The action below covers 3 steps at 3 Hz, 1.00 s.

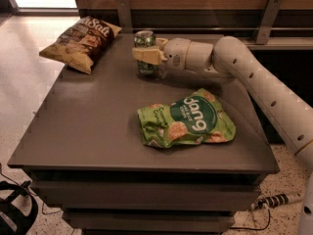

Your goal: Place green can upright

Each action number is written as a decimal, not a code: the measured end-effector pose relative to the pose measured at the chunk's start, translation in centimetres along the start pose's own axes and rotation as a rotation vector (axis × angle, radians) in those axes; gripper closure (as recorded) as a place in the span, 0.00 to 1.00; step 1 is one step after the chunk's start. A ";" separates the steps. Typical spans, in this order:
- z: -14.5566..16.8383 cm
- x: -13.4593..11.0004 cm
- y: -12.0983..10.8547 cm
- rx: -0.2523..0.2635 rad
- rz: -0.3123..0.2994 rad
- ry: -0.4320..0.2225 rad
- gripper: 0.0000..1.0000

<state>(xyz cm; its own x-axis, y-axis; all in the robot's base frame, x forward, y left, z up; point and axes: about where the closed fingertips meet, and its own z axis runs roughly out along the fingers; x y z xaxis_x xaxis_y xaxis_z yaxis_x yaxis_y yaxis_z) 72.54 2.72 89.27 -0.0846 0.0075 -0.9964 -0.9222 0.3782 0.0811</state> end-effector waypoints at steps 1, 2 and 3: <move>0.3 0.6 -0.2 0.006 0.001 -0.014 1.00; 0.5 1.1 -0.3 0.013 0.000 -0.028 1.00; 0.8 1.1 -0.1 0.008 0.000 -0.028 0.83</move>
Offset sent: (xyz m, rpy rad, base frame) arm 0.0069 -0.0023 -0.0186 0.0387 -0.0179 -0.0366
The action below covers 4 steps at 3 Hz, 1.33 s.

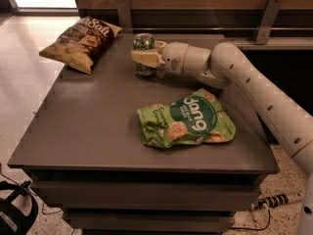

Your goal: Place green can upright

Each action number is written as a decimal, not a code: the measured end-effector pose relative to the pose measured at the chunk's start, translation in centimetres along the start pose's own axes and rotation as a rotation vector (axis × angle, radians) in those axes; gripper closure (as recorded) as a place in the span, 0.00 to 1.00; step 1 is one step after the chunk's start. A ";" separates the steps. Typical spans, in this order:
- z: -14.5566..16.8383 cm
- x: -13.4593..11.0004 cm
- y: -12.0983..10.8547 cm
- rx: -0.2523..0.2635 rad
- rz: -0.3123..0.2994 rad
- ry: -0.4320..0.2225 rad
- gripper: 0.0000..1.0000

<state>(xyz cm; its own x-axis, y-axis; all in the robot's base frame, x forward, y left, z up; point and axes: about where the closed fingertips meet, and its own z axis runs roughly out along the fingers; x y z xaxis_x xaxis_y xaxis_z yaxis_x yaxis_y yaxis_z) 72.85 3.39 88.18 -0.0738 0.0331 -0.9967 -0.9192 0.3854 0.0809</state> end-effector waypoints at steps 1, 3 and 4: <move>0.3 0.0 0.2 -0.005 0.000 0.000 0.58; 0.8 0.0 0.5 -0.014 0.000 0.000 0.13; 1.0 0.0 0.7 -0.018 0.000 0.000 0.00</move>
Offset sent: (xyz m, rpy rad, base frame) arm -0.0005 0.0026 0.0002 0.0004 -0.0001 0.0039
